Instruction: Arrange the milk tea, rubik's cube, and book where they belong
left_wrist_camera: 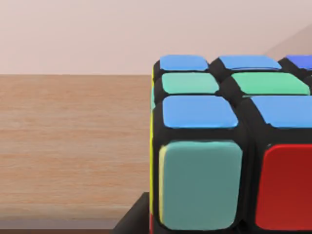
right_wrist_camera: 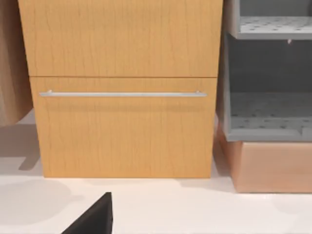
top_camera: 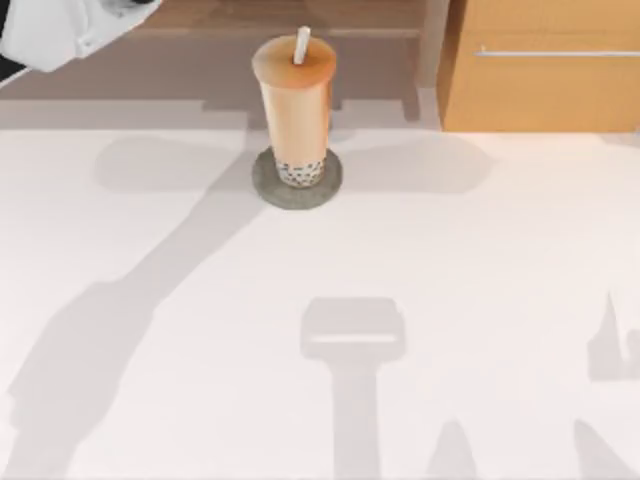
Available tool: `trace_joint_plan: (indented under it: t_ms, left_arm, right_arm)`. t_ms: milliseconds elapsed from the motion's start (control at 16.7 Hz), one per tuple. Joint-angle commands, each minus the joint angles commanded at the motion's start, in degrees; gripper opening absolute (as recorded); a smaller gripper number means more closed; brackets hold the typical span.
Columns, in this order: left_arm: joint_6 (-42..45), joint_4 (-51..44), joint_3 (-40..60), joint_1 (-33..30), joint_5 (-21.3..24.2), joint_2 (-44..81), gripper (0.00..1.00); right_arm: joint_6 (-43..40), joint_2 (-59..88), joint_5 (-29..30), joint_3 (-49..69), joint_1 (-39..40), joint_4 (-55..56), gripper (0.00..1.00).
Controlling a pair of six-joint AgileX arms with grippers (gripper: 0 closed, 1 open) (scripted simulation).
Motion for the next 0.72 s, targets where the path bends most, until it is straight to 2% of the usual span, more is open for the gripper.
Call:
trace_joint_plan:
  t_ms: [180, 420, 720]
  left_arm:
    - [-0.5, 1.9, 2.1, 0.3, -0.8, 0.3, 0.0]
    - [-1.4, 4.7, 12.6, 2.2, -1.5, 5.0, 0.0]
    - [-0.7, -2.7, 26.4, 5.8, 3.4, 16.9, 0.0]
  right_arm:
    - [0.0, 0.0, 0.0, 0.0, 0.0, 0.0, 1.0]
    - [0.0, 0.0, 0.0, 0.0, 0.0, 0.0, 1.0]
    - [0.0, 0.0, 0.0, 0.0, 0.0, 0.0, 1.0]
